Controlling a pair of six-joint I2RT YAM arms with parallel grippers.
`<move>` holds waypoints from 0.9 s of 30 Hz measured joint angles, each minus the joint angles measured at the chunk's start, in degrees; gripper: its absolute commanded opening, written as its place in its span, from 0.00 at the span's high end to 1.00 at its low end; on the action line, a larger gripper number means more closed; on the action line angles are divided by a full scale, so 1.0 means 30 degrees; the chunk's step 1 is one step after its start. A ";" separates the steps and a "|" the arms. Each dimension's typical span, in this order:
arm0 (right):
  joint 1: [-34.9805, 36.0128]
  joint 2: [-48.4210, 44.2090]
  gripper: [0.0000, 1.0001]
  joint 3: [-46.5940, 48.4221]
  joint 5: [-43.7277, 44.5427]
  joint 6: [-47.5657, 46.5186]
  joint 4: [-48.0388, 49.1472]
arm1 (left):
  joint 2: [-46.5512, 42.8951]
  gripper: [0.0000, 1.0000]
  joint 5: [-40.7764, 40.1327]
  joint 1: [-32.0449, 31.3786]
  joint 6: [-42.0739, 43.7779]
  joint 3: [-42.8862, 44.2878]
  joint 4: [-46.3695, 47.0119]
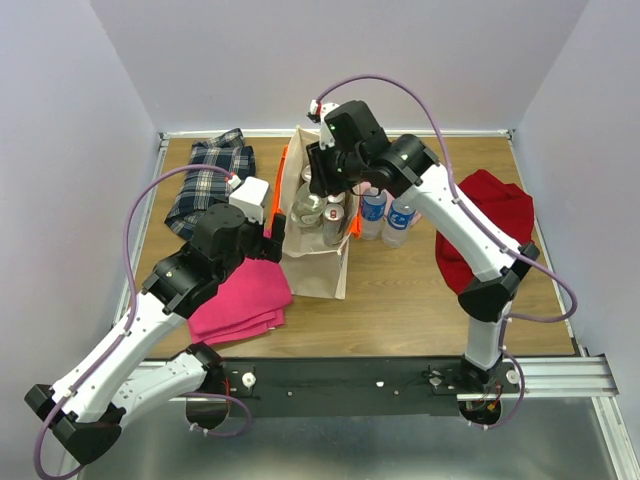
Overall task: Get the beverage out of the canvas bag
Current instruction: Take out the drink from the canvas bag.
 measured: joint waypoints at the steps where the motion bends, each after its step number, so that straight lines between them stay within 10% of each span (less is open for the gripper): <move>1: 0.0000 -0.0117 0.99 0.0000 0.0007 -0.0007 -0.0015 | 0.0000 0.01 -0.0036 0.0000 -0.0007 0.0095 0.0000; 27: 0.0102 -0.3155 0.99 0.0590 0.3439 -0.0080 -0.0765 | 0.0780 0.01 -0.0022 0.0000 -0.0036 0.0546 0.0160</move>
